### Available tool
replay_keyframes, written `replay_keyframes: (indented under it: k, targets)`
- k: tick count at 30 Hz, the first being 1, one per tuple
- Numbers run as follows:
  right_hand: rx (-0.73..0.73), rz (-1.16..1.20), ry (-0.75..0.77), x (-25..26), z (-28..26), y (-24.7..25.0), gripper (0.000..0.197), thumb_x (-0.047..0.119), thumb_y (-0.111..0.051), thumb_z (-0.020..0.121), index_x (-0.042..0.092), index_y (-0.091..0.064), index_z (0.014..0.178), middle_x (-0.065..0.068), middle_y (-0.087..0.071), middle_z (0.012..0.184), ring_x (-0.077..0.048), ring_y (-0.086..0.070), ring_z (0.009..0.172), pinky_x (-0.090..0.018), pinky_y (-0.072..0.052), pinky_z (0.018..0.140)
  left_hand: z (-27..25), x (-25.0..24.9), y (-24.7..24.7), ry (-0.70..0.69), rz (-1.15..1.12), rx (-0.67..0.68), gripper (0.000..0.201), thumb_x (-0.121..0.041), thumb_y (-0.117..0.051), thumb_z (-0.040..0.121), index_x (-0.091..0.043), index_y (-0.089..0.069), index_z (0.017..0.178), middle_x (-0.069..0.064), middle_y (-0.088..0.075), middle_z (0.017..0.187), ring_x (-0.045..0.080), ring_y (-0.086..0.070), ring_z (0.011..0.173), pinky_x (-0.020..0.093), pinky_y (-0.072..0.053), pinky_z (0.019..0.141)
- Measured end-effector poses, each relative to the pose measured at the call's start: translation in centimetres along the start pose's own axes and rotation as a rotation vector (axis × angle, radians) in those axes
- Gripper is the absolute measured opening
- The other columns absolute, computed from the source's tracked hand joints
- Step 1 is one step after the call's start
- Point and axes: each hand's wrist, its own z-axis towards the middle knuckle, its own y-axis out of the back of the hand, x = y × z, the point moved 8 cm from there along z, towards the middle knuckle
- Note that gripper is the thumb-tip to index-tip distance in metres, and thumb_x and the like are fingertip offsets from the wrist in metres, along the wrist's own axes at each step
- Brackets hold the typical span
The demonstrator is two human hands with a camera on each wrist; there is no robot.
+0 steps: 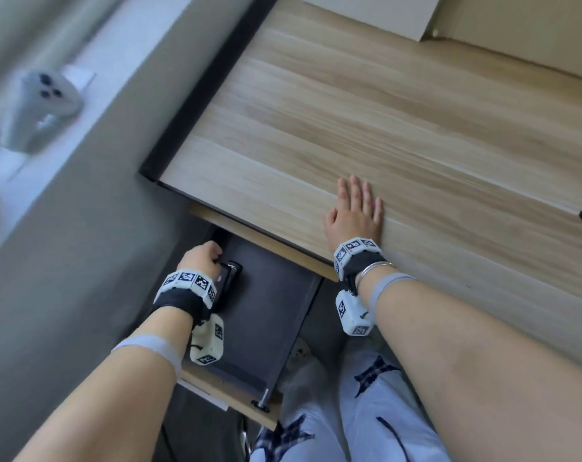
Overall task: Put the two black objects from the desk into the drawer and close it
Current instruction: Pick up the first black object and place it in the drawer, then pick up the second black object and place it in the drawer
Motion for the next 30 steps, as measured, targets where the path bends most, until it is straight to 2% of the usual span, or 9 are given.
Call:
replay_keyframes:
  k: [4, 9, 13, 16, 18, 20, 22, 26, 30]
  targets:
    - [0.151, 0.05, 0.025, 0.0, 0.4, 1.1, 0.064, 0.024, -0.045, 0.091, 0.029, -0.022, 0.15, 0.001, -0.012, 0.163, -0.023, -0.01, 0.15, -0.044, -0.008, 0.121, -2.3, -5.1, 4.5, -0.095, 0.051, -0.007, 0.026, -0.007, -0.05, 0.081, -0.014, -0.065, 0.1, 0.011, -0.069, 0.112, 0.03, -0.063, 0.105, 0.034, -0.051, 0.092]
    - [0.24, 0.107, -0.011, -2.6, 1.5, 4.4, 0.057, 0.019, -0.047, 0.091, 0.025, -0.034, 0.146, -0.001, -0.019, 0.16, -0.024, -0.012, 0.149, -0.043, -0.006, 0.122, -4.3, -14.0, 7.5, -0.239, 0.089, 0.015, 0.016, -0.006, -0.054, 0.082, -0.015, -0.062, 0.093, 0.01, -0.069, 0.112, 0.028, -0.063, 0.105, 0.031, -0.049, 0.088]
    - [0.243, 0.076, -0.117, -8.5, 2.4, 7.8, 0.052, 0.02, -0.049, 0.092, 0.024, -0.039, 0.143, -0.001, -0.023, 0.159, -0.023, -0.012, 0.149, -0.043, -0.007, 0.121, -4.9, -21.5, 6.9, -0.315, 0.083, 0.047, 0.028, -0.005, -0.052, 0.085, -0.01, -0.063, 0.11, 0.007, -0.069, 0.108, 0.026, -0.062, 0.096, 0.027, -0.047, 0.078]
    - [0.227, 0.046, -0.216, -14.3, 2.7, 10.0, 0.052, 0.019, -0.048, 0.091, 0.025, -0.039, 0.142, 0.0, -0.026, 0.158, -0.024, -0.011, 0.149, -0.044, -0.007, 0.121, -5.3, -27.2, 5.0, -0.385, 0.069, 0.091, 0.024, 0.0, -0.049, 0.086, -0.012, -0.062, 0.102, 0.006, -0.062, 0.095, 0.022, -0.055, 0.084, 0.026, -0.044, 0.072]
    - [0.214, 0.029, -0.303, -19.0, 2.5, 11.7, 0.053, 0.018, -0.048, 0.091, 0.025, -0.039, 0.143, 0.0, -0.025, 0.158, -0.025, -0.01, 0.15, -0.045, -0.007, 0.121, -5.4, -31.6, 2.9, -0.425, 0.061, 0.109, 0.024, 0.003, -0.048, 0.084, -0.013, -0.061, 0.096, 0.012, -0.068, 0.098, 0.02, -0.053, 0.082, 0.029, -0.046, 0.072]
    - [0.216, 0.031, -0.36, -21.7, 2.4, 12.4, 0.053, 0.018, -0.049, 0.09, 0.024, -0.04, 0.142, 0.0, -0.023, 0.158, -0.025, -0.009, 0.149, -0.045, -0.008, 0.12, -5.6, -33.6, 1.9, -0.446, 0.067, 0.112, 0.029, 0.004, -0.048, 0.084, -0.007, -0.064, 0.105, 0.008, -0.069, 0.09, 0.02, -0.052, 0.081, 0.027, -0.044, 0.07]
    - [0.17, 0.031, -0.442, -25.5, 2.0, 13.9, 0.051, 0.018, -0.051, 0.089, 0.022, -0.043, 0.139, -0.001, -0.023, 0.158, -0.026, -0.011, 0.148, -0.045, -0.01, 0.12, -6.0, -36.8, -0.2, -0.476, 0.067, 0.14, 0.031, 0.005, -0.048, 0.084, -0.003, -0.063, 0.11, 0.002, -0.061, 0.077, 0.02, -0.052, 0.082, 0.025, -0.041, 0.07]
    - [0.088, 0.024, -0.602, -32.2, 1.0, 15.7, 0.057, 0.015, -0.057, 0.087, 0.023, -0.038, 0.14, -0.002, -0.015, 0.16, -0.028, -0.008, 0.148, -0.048, -0.007, 0.12, -7.2, -41.8, -3.4, -0.548, 0.099, 0.19, 0.024, 0.005, -0.05, 0.083, -0.006, -0.064, 0.099, 0.015, -0.07, 0.105, 0.023, -0.057, 0.082, 0.034, -0.051, 0.079]
    - [0.13, 0.045, -0.736, -37.1, 0.5, 15.9, 0.073, 0.012, -0.062, 0.084, 0.03, -0.027, 0.145, -0.001, -0.011, 0.161, -0.031, -0.003, 0.149, -0.053, -0.008, 0.119, -8.0, -45.2, -5.7, -0.612, 0.135, 0.205, 0.026, 0.003, -0.051, 0.084, -0.006, -0.065, 0.104, 0.014, -0.071, 0.109, 0.032, -0.065, 0.101, 0.036, -0.052, 0.085]
